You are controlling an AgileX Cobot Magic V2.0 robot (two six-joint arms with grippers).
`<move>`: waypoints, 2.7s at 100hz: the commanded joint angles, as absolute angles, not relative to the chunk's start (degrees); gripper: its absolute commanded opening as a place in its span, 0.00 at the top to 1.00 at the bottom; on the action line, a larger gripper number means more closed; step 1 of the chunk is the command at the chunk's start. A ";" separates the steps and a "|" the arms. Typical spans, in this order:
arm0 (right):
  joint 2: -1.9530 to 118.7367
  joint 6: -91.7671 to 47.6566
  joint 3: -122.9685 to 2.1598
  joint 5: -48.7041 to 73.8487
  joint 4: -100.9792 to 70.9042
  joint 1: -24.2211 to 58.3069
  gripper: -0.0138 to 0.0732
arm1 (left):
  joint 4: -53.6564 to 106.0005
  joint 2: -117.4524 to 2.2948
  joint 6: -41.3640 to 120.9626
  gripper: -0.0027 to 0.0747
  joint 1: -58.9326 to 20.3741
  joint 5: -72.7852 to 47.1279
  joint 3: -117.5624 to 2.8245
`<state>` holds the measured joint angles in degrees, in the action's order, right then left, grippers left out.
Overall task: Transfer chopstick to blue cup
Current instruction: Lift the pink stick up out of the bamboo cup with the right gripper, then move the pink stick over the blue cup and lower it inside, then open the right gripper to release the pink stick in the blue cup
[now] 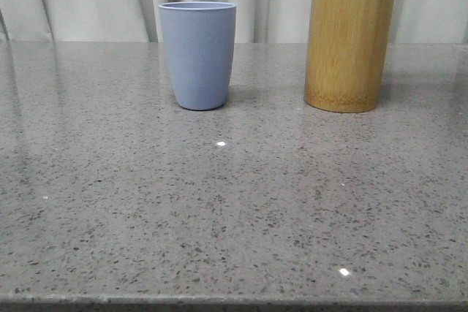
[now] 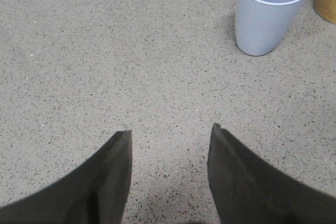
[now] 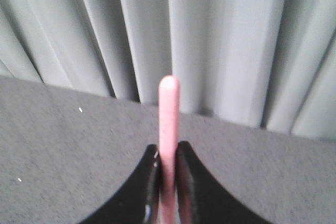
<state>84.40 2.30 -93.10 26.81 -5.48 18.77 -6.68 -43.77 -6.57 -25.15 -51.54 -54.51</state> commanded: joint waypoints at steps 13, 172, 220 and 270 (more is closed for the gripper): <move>82.05 0.00 -97.48 20.51 -5.81 23.26 0.92 | -7.19 -43.63 -7.32 0.53 -25.39 -48.91 -55.99; 97.79 0.00 -97.27 16.01 -6.15 36.63 0.48 | -7.19 -43.63 -7.32 0.53 -25.39 -49.12 -55.99; 90.05 0.00 -92.13 17.16 -4.53 35.51 0.52 | -7.31 -43.15 -7.43 0.53 -25.39 -47.20 -55.80; 65.69 0.00 -63.00 12.04 -4.53 24.86 0.55 | -7.54 -36.44 -10.31 0.53 -25.39 -43.15 -49.70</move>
